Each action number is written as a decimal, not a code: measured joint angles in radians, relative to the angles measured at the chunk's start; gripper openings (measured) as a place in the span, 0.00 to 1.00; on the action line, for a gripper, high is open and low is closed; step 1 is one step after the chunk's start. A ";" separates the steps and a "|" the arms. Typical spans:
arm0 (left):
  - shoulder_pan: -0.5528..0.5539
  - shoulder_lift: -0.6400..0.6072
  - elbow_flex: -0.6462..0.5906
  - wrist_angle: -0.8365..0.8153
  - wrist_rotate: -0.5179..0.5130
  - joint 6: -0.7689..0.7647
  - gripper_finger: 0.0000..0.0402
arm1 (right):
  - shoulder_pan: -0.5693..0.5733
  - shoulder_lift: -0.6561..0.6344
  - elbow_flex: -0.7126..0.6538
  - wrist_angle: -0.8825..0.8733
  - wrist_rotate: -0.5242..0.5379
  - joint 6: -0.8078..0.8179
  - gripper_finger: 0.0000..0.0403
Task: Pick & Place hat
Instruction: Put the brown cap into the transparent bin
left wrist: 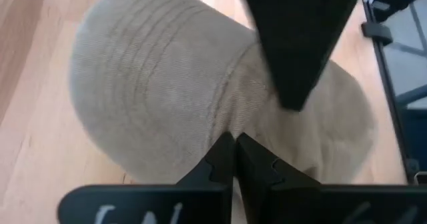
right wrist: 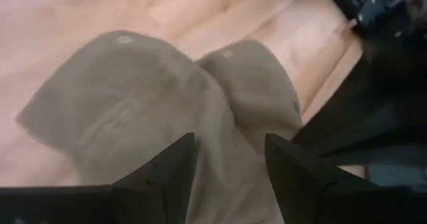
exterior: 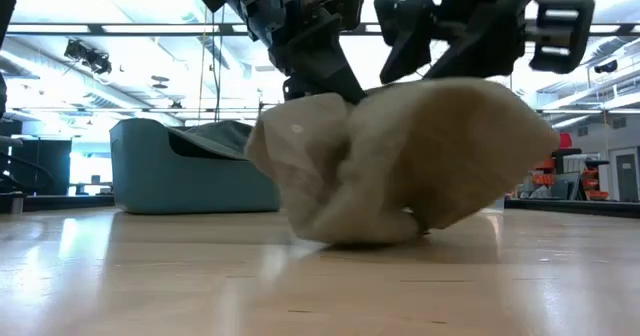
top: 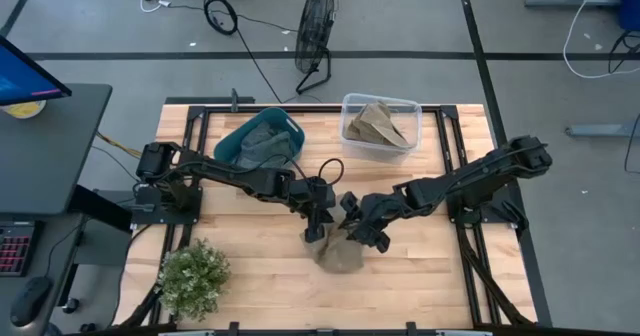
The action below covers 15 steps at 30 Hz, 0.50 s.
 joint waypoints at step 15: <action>0.047 0.001 0.000 0.027 0.015 -0.124 0.03 | -0.016 0.126 0.001 -0.018 0.034 -0.104 0.41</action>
